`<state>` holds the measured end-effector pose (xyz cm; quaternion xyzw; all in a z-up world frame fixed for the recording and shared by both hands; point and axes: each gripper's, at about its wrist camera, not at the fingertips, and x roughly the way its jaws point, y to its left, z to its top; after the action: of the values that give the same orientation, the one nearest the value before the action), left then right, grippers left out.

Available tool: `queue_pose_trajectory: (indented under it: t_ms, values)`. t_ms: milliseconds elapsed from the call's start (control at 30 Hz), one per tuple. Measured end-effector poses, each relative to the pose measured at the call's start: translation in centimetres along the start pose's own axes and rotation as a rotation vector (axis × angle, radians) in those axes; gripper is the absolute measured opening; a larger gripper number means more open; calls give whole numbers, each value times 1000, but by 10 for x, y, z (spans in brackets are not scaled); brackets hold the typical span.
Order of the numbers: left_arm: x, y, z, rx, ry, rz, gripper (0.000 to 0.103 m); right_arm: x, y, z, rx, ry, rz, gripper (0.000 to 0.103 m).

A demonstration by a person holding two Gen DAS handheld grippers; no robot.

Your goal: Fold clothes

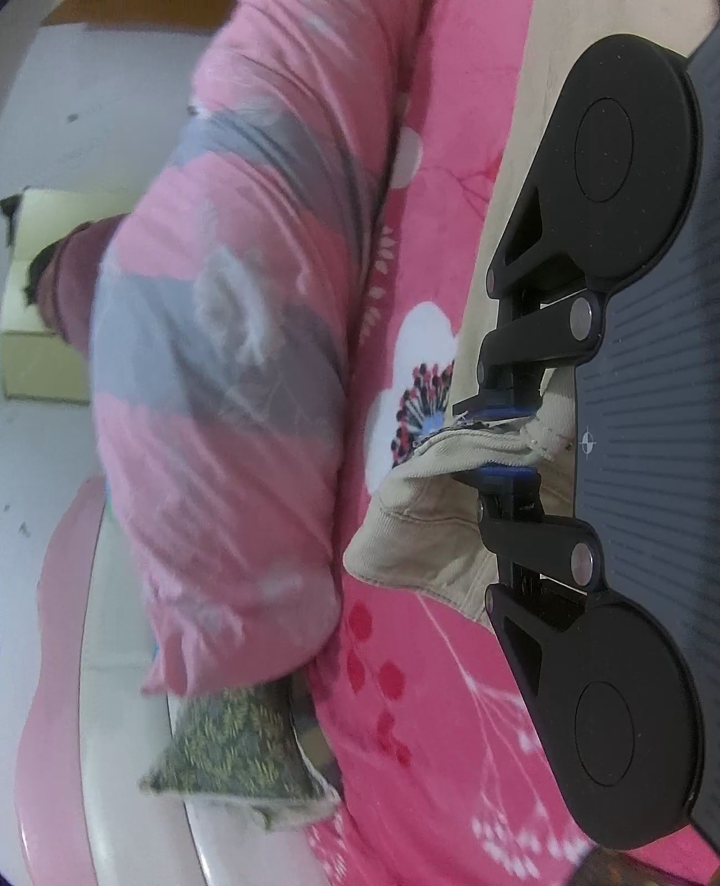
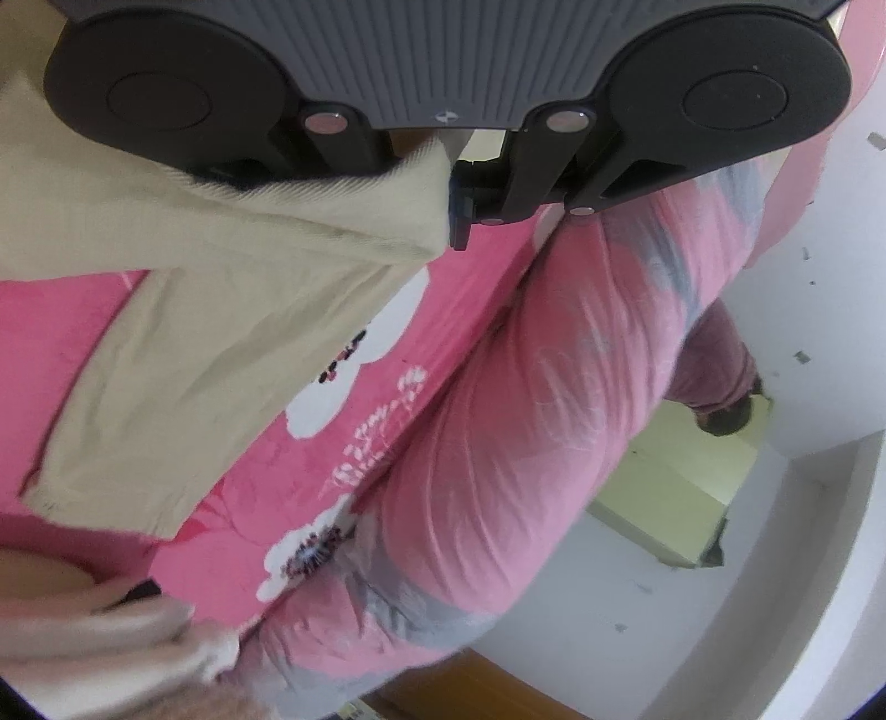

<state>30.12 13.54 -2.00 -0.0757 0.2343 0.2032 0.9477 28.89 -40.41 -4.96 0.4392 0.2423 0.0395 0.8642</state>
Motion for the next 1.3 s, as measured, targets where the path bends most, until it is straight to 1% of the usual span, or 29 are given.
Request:
queue_pose_trajectory:
  t_ms: [133, 233, 300, 333, 367, 400, 433, 500, 533, 567, 633, 667, 700, 733, 800, 900, 1000, 1067, 1167, 1233, 1267, 1300]
  values:
    - [37, -10, 1, 24, 40, 7, 15, 35, -13, 6, 19, 31, -30, 0]
    - [63, -12, 1, 33, 91, -15, 20, 60, -25, 13, 62, 101, -43, 1]
    - [79, -6, 3, -8, 140, -45, 26, 77, -33, 17, 91, 147, -52, 3]
    - [84, 0, 5, -50, 152, -70, 29, 85, -37, 20, 105, 170, -56, 3]
    - [89, 6, 7, -96, 163, -102, 30, 93, -41, 22, 119, 193, -61, 4]
    - [94, 12, 9, -144, 178, -136, 31, 101, -45, 24, 134, 216, -65, 6]
    - [99, 20, 10, -210, 195, -175, 35, 106, -49, 27, 165, 236, -55, 11]
    - [112, 40, 11, -370, 222, -261, 37, 117, -63, 30, 272, 286, -7, 42]
    - [118, 50, 9, -456, 227, -305, 38, 122, -71, 32, 334, 308, 18, 48]
    - [123, 61, 7, -545, 227, -346, 38, 127, -79, 33, 396, 329, 43, 48]
    - [131, 81, 2, -716, 231, -390, 38, 133, -90, 35, 492, 362, 77, 48]
    - [131, 89, 1, -776, 228, -393, 38, 133, -94, 36, 527, 373, 86, 49]
    - [128, 95, 2, -801, 219, -378, 38, 131, -94, 37, 545, 378, 93, 51]
    - [122, 100, 4, -803, 210, -364, 38, 127, -91, 37, 544, 378, 96, 57]
    - [102, 107, 9, -762, 194, -362, 38, 115, -79, 39, 491, 361, 86, 64]
    - [64, 116, 13, -676, 181, -366, 38, 99, -61, 41, 413, 363, 75, 67]
    - [18, 128, 8, -610, 166, -386, 42, 82, -46, 47, 344, 338, 31, 68]
    - [-11, 135, 0, -579, 162, -384, 43, 69, -39, 51, 307, 322, 12, 68]
    - [-42, 136, -25, -532, 154, -366, 43, 46, -28, 58, 247, 279, -10, 68]
    - [-51, 133, -40, -493, 165, -358, 43, 27, -16, 55, 199, 263, -3, 68]
    - [-51, 132, -46, -486, 178, -367, 43, 18, -11, 54, 175, 256, 1, 68]
    - [-50, 131, -52, -488, 194, -380, 43, 12, -5, 47, 149, 271, 11, 68]
